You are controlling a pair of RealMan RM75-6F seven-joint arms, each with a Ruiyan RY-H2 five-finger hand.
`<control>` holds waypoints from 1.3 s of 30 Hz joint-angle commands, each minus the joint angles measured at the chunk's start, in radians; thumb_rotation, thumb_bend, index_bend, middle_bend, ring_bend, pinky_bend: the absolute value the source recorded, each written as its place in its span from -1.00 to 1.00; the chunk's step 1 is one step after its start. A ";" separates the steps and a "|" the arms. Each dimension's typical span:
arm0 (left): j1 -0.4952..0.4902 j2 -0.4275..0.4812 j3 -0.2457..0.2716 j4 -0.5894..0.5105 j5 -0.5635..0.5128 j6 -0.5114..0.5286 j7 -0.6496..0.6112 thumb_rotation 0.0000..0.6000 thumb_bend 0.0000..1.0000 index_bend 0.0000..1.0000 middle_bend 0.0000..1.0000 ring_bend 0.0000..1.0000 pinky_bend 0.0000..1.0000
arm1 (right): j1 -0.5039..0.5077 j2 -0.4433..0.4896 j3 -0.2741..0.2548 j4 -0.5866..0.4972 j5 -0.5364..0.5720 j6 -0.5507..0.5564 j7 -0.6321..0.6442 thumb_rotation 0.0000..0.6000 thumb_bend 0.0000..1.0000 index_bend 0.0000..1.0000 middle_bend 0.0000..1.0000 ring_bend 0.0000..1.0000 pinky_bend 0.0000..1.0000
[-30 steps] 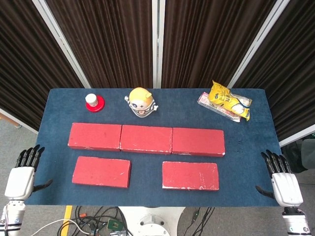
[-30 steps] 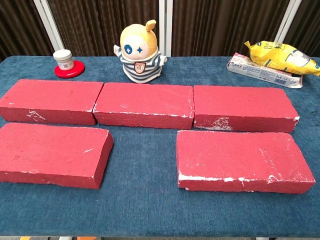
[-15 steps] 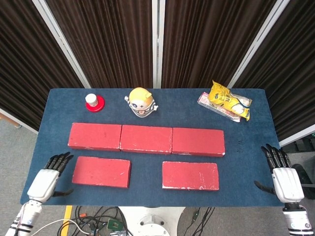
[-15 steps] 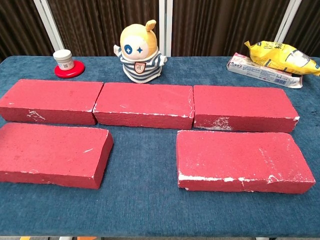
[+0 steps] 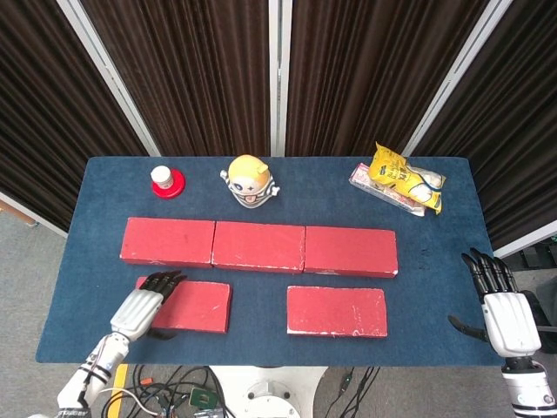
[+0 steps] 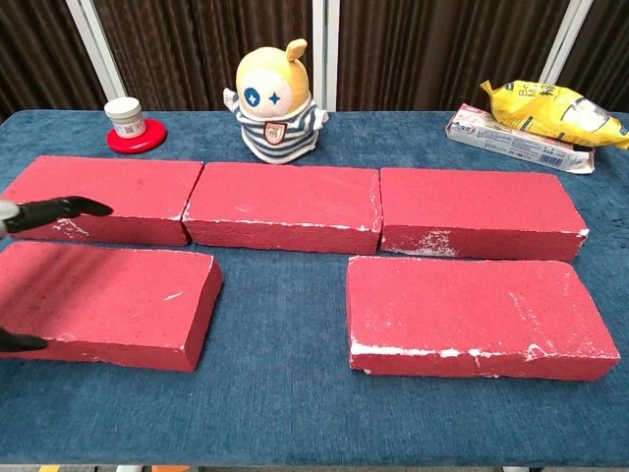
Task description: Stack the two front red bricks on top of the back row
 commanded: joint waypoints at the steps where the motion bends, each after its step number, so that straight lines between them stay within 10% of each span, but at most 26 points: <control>1: -0.029 -0.019 -0.013 0.013 -0.035 -0.034 0.020 1.00 -0.90 -1.00 -1.00 -1.00 -1.00 | 0.001 -0.001 -0.001 0.004 0.002 -0.003 0.003 1.00 -1.00 -1.00 -1.00 -1.00 -1.00; 28: -0.172 -0.011 -0.007 0.094 -0.166 -0.229 -0.028 1.00 -0.90 -1.00 -1.00 -1.00 -1.00 | -0.003 -0.020 0.002 0.062 0.018 0.000 0.050 1.00 -1.00 -1.00 -1.00 -1.00 -1.00; 39: -0.173 0.001 0.012 0.046 -0.180 -0.190 0.020 1.00 -0.54 -1.00 -0.79 -0.76 -0.80 | -0.003 -0.025 0.004 0.074 0.026 -0.003 0.054 1.00 -1.00 -1.00 -1.00 -1.00 -1.00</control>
